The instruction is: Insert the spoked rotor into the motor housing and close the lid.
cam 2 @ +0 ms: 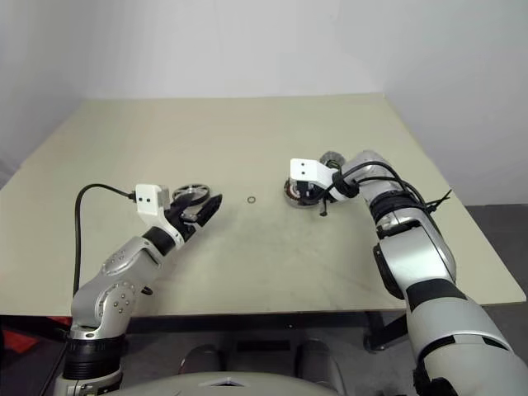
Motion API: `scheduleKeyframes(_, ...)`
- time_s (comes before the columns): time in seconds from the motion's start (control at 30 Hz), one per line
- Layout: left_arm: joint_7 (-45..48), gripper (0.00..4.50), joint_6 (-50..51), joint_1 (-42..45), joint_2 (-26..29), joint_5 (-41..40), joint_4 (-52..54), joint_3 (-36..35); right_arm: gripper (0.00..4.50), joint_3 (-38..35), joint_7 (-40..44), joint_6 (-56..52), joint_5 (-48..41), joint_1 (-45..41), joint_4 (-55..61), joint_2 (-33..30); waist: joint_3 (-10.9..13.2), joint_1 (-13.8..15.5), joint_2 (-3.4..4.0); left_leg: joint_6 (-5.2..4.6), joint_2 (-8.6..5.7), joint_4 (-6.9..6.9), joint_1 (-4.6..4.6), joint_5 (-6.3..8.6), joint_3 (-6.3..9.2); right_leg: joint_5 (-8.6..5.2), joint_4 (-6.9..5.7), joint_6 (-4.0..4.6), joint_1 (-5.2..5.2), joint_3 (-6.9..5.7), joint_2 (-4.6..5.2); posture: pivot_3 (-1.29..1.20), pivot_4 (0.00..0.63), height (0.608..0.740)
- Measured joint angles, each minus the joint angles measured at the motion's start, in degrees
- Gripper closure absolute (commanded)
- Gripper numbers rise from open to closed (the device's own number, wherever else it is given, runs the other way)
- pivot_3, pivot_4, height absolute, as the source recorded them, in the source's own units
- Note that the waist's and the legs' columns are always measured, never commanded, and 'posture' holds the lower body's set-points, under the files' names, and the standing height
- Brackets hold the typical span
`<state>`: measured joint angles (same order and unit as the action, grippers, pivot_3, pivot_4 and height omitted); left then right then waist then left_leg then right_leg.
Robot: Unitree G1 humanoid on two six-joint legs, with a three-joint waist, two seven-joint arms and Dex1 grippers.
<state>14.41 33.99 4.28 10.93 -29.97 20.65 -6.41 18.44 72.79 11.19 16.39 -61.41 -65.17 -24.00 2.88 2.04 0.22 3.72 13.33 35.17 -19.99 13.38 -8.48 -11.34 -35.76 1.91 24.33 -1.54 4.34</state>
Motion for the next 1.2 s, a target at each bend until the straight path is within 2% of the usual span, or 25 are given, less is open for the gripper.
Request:
scheduleKeyframes(0.6,-0.4,0.0,-0.18,-1.04,-0.34,0.02,0.41,0.21,4.46,-0.27,-15.72,-6.35,-0.14,-0.95,-1.37,8.66,0.02,-1.16,0.03,0.39,0.14,-0.04,0.13,-0.11,-0.04,0.16,-0.03,0.28,0.02,-0.03,-0.1,0.0,0.0,0.74)
scheduleKeyframes(1.2,-0.45,0.0,-0.17,-1.37,-0.9,-0.02,0.99,1.08,4.46,-0.53,-20.15,-7.88,-1.34,-1.76,-1.39,15.98,0.09,-0.96,0.14,0.49,0.23,-0.19,0.03,-0.16,-0.06,0.2,0.05,0.34,0.14,-0.1,-0.16,0.0,0.0,0.74)
